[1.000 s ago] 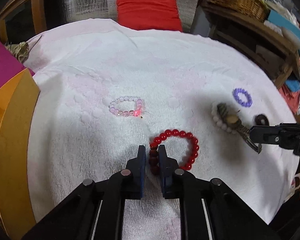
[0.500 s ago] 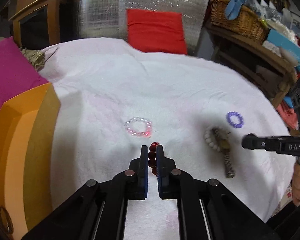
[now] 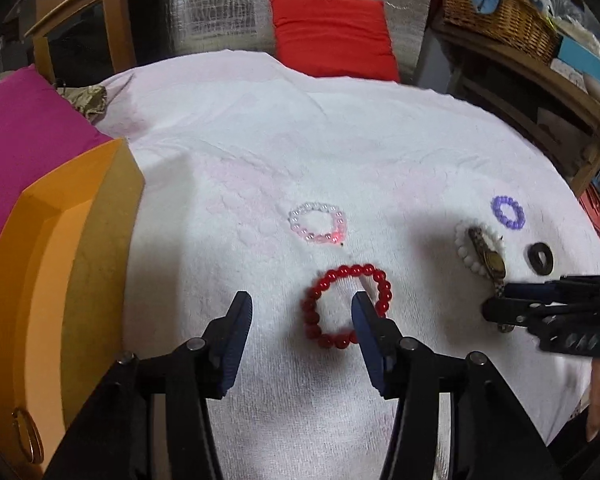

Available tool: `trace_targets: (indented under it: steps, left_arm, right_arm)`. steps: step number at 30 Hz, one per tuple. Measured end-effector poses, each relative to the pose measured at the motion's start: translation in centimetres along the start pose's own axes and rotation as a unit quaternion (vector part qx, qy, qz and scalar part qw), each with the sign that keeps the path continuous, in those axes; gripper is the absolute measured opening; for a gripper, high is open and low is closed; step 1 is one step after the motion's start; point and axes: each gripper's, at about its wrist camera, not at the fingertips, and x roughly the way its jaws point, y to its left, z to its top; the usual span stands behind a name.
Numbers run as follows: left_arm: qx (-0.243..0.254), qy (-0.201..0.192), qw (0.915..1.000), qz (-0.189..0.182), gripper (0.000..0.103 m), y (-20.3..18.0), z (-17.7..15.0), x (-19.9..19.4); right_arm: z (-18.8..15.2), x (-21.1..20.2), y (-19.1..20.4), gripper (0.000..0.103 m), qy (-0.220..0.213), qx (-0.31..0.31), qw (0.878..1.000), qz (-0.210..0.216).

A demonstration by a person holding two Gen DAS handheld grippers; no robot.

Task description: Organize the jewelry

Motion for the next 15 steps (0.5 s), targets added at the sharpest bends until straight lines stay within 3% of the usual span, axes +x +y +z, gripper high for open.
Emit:
trace_targets:
  steps: [3,5,6,7,9,15]
  left_arm:
    - [-0.001,0.016,0.9999,-0.001,0.065,-0.2,0.0,1.3]
    - [-0.003,0.035,0.9993,-0.013,0.065,-0.4,-0.1,2.5]
    - [-0.006,0.039,0.9991,-0.016,0.060,-0.4,-0.2,2.8]
    - [-0.010,0.038,0.9990,-0.021,0.037,-0.4,-0.2,3.0]
    - [-0.011,0.037,0.9989,-0.027,0.010,-0.3,-0.2,3.0]
    - [-0.023,0.029,0.9977,-0.056,0.009,-0.3,-0.3,1.9]
  right_arm:
    - [-0.6,0.4,2.0,0.034,-0.020,-0.047,0.996,-0.069]
    - [-1.0,0.4,2.8,0.021,-0.030,-0.076,0.993,-0.085]
    - [-1.0,0.2,2.7,0.017,-0.030,-0.081,0.993,-0.079]
    - [-1.0,0.0,2.4,0.016,-0.028,-0.079,0.994,-0.068]
    - [-0.9,-0.4,1.3,0.016,-0.022,-0.062,0.997,-0.036]
    - [-0.2,-2.7,-2.7,0.016,-0.024,0.017,0.994,0.108]
